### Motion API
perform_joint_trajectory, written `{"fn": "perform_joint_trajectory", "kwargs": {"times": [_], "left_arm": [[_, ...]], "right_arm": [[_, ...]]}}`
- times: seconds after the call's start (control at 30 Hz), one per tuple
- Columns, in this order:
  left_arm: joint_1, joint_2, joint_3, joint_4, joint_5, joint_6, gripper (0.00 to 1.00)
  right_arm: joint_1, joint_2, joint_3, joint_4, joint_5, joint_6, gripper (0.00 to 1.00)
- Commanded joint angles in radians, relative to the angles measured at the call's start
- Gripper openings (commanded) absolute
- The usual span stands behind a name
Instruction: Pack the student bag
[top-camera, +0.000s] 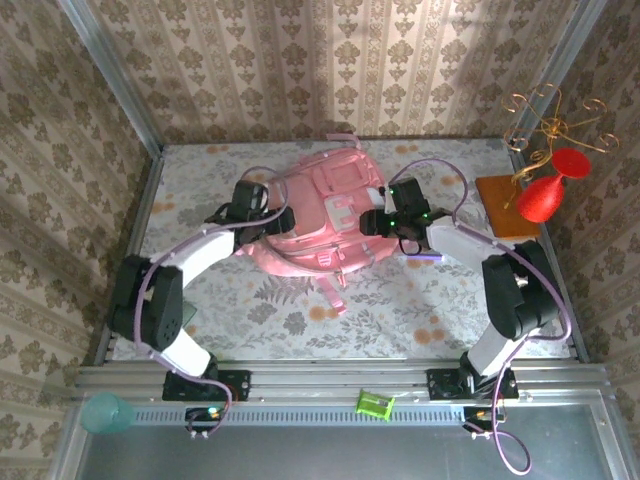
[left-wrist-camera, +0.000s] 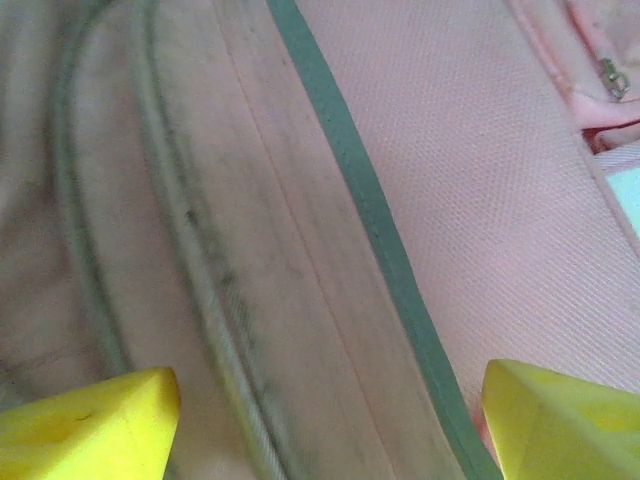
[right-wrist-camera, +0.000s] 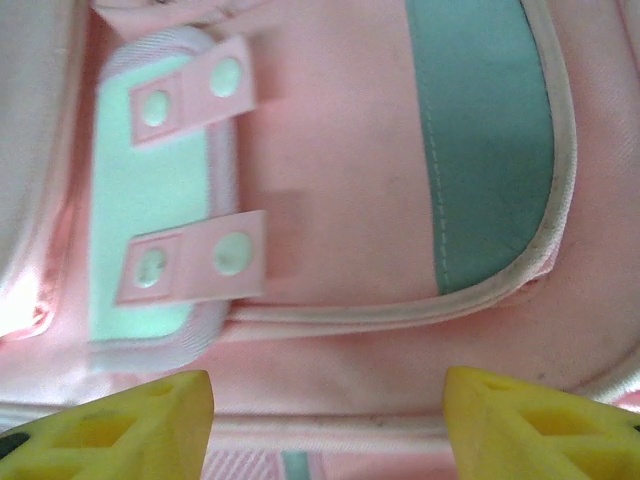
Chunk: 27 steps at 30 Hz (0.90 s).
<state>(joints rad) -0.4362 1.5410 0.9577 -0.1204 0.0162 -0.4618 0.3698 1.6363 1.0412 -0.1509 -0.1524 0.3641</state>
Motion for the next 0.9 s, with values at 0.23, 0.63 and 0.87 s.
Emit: {"fn": "perform_joint_trajectory", "kwargs": {"times": [0.23,0.63,0.87], "left_arm": [[-0.447,-0.126,-0.111,0.019,-0.232,-0.231,0.64],[-0.509,0.135,0.037,0.101,-0.142,-0.224,0.41],[-0.483,0.183,0.047,0.110,-0.144,-0.263,0.35]], "right_arm": [[0.037,-0.030,-0.015,0.021,-0.055,-0.029,0.59],[-0.037,0.127,0.024,0.086,-0.182,0.029,0.52],[-0.037,0.142,0.024,0.074,-0.173,0.027,0.51]]}}
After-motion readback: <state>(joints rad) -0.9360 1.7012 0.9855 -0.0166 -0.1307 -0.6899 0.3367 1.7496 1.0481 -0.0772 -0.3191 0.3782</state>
